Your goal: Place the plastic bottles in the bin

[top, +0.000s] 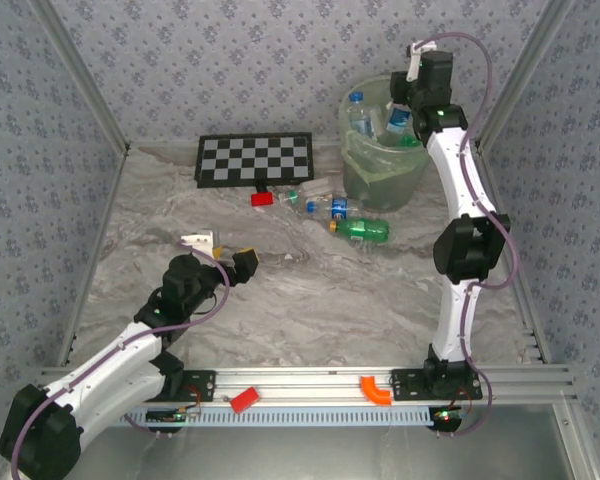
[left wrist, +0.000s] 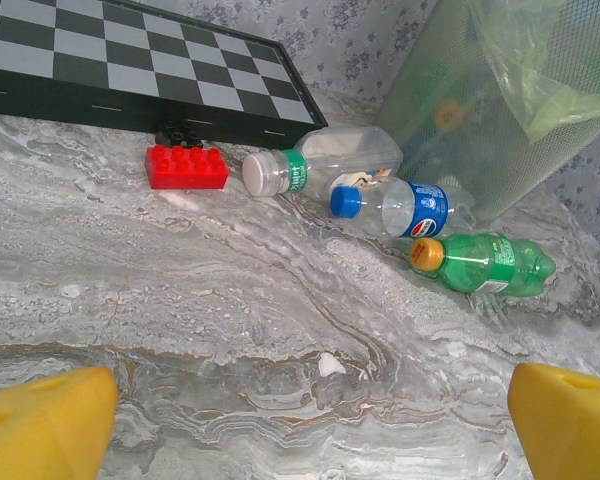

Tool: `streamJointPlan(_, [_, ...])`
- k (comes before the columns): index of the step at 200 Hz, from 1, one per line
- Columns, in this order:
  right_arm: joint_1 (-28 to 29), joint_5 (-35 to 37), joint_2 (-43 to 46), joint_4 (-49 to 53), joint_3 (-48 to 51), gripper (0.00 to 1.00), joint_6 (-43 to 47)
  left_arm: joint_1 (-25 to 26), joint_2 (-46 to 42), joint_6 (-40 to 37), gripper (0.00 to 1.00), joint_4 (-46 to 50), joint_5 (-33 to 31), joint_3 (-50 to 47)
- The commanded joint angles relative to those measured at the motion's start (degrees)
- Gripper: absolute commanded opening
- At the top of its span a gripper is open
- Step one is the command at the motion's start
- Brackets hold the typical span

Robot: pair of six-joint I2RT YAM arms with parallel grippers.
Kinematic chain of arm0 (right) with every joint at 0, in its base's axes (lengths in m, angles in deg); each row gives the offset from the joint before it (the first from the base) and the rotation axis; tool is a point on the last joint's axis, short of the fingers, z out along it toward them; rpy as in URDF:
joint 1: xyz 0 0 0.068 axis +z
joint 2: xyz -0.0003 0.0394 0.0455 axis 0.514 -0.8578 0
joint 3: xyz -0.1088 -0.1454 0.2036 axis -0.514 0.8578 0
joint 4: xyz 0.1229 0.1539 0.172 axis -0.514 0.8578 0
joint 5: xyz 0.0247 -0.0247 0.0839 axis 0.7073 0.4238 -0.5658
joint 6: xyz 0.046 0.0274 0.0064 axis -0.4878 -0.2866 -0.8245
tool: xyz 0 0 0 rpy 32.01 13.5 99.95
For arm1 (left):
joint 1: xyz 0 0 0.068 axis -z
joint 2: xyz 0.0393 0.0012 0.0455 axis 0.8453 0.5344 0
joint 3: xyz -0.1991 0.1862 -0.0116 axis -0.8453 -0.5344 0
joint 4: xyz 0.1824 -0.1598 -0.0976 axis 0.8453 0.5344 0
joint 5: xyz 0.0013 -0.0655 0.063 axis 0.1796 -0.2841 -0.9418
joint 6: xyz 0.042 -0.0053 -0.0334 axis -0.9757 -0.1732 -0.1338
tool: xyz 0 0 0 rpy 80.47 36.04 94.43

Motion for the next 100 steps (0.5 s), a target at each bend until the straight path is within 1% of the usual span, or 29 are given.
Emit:
streamJointPlan(1, [-1.27,2.01,1.68,4.4,-2.67,0.34,0.94,0.31,-0.7,0.01,1.0,-1.31,-0.11,1.69])
streamJointPlan(69, [-0.49,-8.21,-2.96,12.13,-4.39,0.34,-0.39,0.31,-0.13,-0.06,1.0,-1.31,-0.09,1.8])
streamJointPlan(100, [0.5,-9.22,-4.86,14.83,-4.72,0.34,-0.42,0.32,-0.19,0.01,1.0,-1.36,-0.09,1.86])
